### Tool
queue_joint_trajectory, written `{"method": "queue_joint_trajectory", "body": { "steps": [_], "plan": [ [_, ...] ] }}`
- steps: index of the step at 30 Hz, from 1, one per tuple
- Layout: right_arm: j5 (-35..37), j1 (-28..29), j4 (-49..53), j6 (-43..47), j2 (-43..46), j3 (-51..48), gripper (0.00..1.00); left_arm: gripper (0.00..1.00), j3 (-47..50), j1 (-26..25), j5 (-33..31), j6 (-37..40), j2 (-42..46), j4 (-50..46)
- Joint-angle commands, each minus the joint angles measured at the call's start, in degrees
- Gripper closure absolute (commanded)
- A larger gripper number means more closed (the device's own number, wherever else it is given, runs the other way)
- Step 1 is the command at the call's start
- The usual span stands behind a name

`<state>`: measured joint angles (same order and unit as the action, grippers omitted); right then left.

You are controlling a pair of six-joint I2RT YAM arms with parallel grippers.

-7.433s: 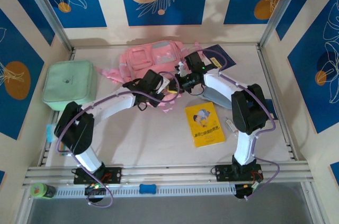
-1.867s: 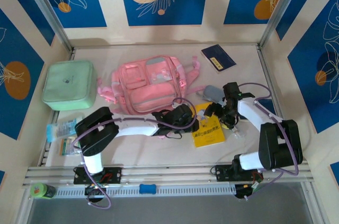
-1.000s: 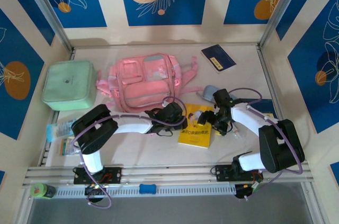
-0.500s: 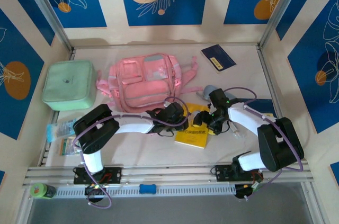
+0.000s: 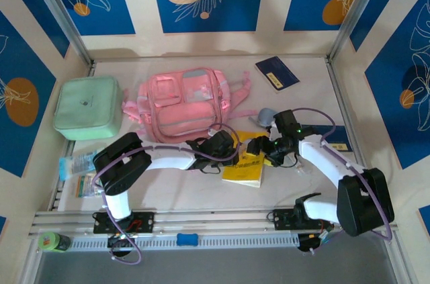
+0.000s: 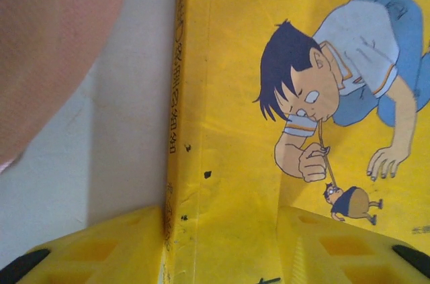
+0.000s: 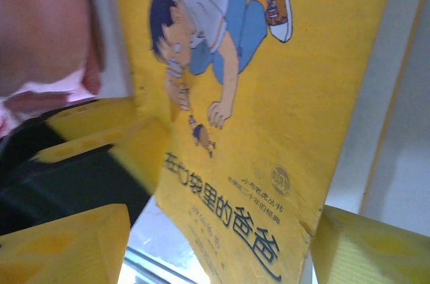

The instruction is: Pack books, pencil case, and school supplies into a backpack

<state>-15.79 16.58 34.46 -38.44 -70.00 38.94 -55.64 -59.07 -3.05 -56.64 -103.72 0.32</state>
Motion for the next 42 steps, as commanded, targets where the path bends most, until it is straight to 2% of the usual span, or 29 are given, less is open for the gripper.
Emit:
{"method": "queue_joint_trajectory", "body": {
  "steps": [1,6,13,16,20,25,30,34,36,38,42],
  "plan": [
    [-7.35,-1.36,-2.37,0.76,1.39,-1.26,0.34,0.53,-1.4,-0.86,-0.14,1.07,-0.94,-3.33],
    [-10.48,-3.91,-3.64,0.49,2.59,-3.2,0.47,0.53,-1.32,-0.94,-0.89,1.39,-0.7,-3.75],
    [-13.02,-5.59,-2.26,2.74,4.87,-3.7,0.53,0.53,-1.04,-0.96,-1.25,1.57,-0.95,-4.07],
    [-12.58,-5.89,-1.6,3.78,4.79,-3.81,0.59,0.54,-0.71,-0.89,-1.26,1.45,-0.87,-3.75],
    [-13.94,-6.16,-2.68,3.92,3.32,-4.48,0.66,0.54,-0.79,-1.05,-1.33,1.62,-0.53,-3.92],
    [-14.06,-6.21,-3.18,5.01,1.33,-4.41,0.68,0.54,-0.96,-1.21,-1.46,1.89,-0.08,-4.1],
    [-12.53,-6.47,-2.04,5.94,1.34,-3.83,0.8,0.54,-1.05,-1.3,-1.08,1.89,0.35,-3.83],
    [-14.22,-7.87,-2.16,6.29,2.53,-4.22,0.88,0.53,-1.35,-1.39,-0.84,1.86,1.56,-3.79],
    [-13.3,-8.02,-0.96,6.52,3.46,-3.69,0.92,0.51,-1.81,-1.44,-0.3,3.04,2.34,-3.55],
    [-13.08,-7.89,1.11,7.0,5.01,-2.59,0.99,0.45,-2.64,-1.48,-0.84,3.85,3.8,-5.71],
    [-15.35,-8.18,1.93,6.26,10.17,-2.42,1.0,0.38,-0.82,-1.36,-2.12,4.38,9.59,-6.85]
  ]
}}
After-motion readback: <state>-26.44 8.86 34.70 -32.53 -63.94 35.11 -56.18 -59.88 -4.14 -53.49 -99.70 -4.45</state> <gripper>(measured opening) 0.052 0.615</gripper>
